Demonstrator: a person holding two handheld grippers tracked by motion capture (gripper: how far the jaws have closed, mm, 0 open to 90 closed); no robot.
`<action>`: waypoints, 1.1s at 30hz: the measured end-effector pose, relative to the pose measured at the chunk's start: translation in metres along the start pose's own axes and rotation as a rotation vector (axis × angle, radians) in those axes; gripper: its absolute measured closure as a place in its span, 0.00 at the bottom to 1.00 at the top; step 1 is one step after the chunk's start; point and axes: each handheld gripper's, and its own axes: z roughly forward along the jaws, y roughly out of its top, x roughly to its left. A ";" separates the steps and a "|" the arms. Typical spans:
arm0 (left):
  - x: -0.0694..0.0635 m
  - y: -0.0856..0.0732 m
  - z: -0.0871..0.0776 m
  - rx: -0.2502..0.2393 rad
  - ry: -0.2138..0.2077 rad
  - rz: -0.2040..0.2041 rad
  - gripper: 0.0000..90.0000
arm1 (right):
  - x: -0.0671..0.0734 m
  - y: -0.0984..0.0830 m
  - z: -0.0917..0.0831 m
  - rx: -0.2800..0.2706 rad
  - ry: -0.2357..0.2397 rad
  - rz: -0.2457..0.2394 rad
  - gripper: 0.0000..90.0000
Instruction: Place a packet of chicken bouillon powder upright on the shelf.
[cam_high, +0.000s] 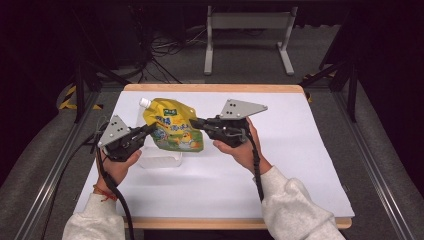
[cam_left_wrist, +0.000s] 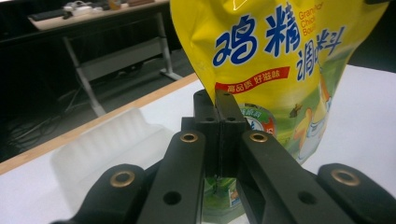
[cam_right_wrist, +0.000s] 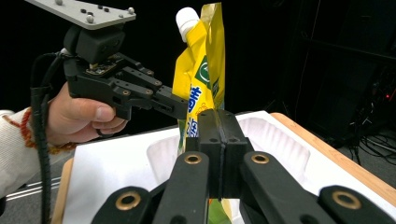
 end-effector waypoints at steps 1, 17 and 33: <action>0.003 -0.002 0.000 0.001 0.006 -0.006 1.00 | -0.001 0.000 0.004 -0.001 0.002 0.003 1.00; 0.036 0.006 0.002 -0.047 0.103 0.003 0.99 | -0.010 0.010 0.044 -0.026 -0.017 -0.009 1.00; 0.058 -0.005 0.029 -0.026 0.108 -0.043 0.99 | -0.029 0.000 0.067 -0.002 -0.063 -0.013 1.00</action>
